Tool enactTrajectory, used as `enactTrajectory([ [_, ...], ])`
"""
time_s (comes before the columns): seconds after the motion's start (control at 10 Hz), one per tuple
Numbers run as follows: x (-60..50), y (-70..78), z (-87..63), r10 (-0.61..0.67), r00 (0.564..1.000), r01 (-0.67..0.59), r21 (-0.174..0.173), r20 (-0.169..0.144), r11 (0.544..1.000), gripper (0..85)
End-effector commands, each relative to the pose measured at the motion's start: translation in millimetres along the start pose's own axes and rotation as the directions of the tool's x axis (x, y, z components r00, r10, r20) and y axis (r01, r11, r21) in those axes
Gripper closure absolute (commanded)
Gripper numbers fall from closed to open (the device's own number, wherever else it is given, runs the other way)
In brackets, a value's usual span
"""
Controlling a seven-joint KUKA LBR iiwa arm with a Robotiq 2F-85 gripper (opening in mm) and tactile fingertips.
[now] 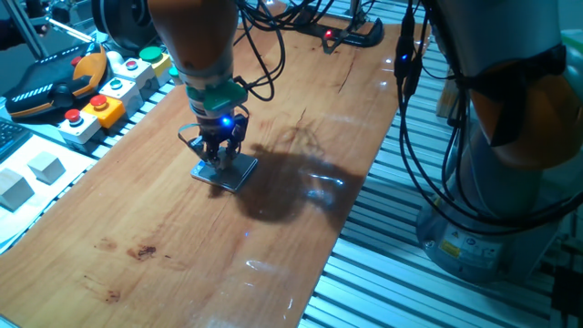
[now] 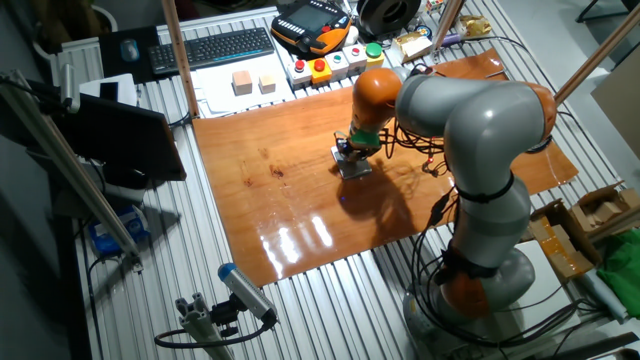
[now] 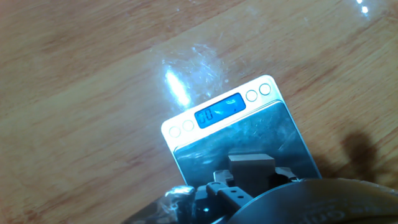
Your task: Place the block on the scale
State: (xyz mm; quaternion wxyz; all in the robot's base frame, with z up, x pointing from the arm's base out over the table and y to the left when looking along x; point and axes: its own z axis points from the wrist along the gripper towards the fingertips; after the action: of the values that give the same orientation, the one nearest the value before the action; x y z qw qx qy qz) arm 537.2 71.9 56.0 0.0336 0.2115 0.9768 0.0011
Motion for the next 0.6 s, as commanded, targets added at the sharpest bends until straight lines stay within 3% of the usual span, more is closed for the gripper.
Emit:
enactTrajectory([
  [0.0, 0.0, 0.1, 0.1, 0.001, 1.000, -0.001, -0.001, 0.002, 1.000, 30.7],
  [0.3, 0.3, 0.6, -1.1, 0.002, 1.000, -0.002, 0.001, 0.009, 1.000, 27.7],
  [0.5, -0.5, -0.9, -9.8, 0.004, 1.000, -0.004, 0.015, 0.012, 1.000, 24.7],
])
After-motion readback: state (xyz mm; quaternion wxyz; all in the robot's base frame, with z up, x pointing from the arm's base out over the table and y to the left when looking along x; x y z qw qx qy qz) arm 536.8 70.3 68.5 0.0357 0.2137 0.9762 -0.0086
